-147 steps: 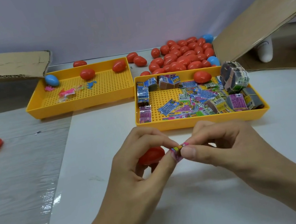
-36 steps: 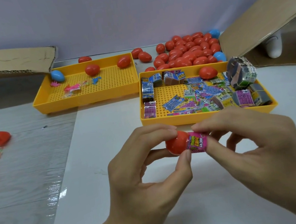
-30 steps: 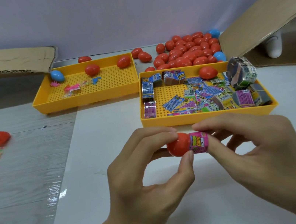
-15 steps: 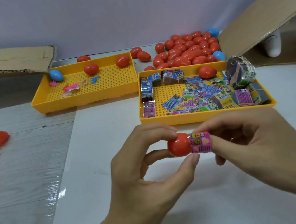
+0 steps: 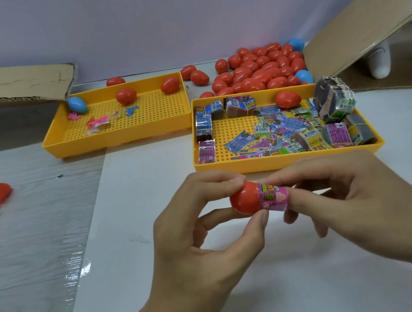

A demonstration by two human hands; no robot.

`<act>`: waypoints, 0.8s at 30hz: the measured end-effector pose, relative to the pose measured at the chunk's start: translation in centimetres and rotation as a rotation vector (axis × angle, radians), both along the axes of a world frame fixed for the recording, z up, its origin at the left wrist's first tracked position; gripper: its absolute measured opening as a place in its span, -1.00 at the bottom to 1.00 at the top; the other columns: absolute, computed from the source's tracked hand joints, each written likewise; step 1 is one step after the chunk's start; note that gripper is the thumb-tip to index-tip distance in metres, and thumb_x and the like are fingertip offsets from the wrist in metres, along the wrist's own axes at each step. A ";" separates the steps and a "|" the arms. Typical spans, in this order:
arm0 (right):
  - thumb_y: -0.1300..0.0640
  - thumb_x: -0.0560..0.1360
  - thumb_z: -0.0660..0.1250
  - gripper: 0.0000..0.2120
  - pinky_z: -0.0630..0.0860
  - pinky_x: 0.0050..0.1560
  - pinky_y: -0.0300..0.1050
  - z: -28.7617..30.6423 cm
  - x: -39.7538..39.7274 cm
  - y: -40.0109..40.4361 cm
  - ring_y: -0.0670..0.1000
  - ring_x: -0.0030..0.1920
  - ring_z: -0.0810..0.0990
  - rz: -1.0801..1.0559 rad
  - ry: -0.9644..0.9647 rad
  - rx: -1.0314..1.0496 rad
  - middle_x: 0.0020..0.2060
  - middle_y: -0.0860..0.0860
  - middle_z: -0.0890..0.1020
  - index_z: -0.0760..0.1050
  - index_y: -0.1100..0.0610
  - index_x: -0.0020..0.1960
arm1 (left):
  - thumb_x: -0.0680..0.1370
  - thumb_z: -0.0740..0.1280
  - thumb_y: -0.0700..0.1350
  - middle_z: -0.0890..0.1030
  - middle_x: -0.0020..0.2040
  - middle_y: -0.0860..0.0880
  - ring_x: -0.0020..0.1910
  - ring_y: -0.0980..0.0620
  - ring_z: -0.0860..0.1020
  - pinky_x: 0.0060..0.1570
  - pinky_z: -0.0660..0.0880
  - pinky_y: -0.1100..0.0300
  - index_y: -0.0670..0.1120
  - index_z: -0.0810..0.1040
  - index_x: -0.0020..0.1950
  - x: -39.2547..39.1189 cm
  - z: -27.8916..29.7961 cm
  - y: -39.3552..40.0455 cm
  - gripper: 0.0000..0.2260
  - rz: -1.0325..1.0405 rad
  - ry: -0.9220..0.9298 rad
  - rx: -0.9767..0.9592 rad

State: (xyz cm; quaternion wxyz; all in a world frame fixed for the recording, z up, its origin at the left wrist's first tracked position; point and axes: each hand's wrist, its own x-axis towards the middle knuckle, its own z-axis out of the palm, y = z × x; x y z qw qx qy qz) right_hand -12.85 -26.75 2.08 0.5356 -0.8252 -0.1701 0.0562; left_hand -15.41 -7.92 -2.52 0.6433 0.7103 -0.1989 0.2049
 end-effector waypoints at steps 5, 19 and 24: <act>0.28 0.42 0.42 -0.80 0.51 -0.53 -0.19 -0.2 0.2 0.1 -0.01 -0.34 0.67 -0.021 0.051 0.114 -0.32 0.01 0.70 0.73 0.02 -0.12 | 0.42 0.51 -0.23 0.62 0.05 -0.07 0.05 -0.15 0.64 -0.09 0.65 0.16 -0.14 0.60 0.14 -0.2 0.1 -0.1 -0.70 -0.019 -0.017 0.027; 0.29 0.45 0.47 -0.83 0.50 -0.54 -0.16 -0.2 0.1 0.3 0.02 -0.34 0.68 -0.021 0.092 0.189 -0.32 0.06 0.70 0.73 0.02 -0.15 | 0.42 0.50 -0.18 0.59 0.08 -0.14 0.08 -0.04 0.64 -0.05 0.65 0.18 -0.17 0.58 0.16 -0.1 0.5 0.1 -0.67 0.070 -0.075 0.160; 0.11 0.38 0.36 -0.79 0.52 -0.52 -0.17 -0.1 0.1 0.3 0.02 -0.28 0.70 -0.034 0.103 0.185 -0.27 0.02 0.72 0.72 -0.07 -0.08 | 0.41 0.52 -0.22 0.60 0.04 -0.12 0.06 -0.03 0.65 -0.04 0.64 0.21 -0.17 0.58 0.20 -0.1 0.6 0.2 -0.62 0.127 -0.102 0.241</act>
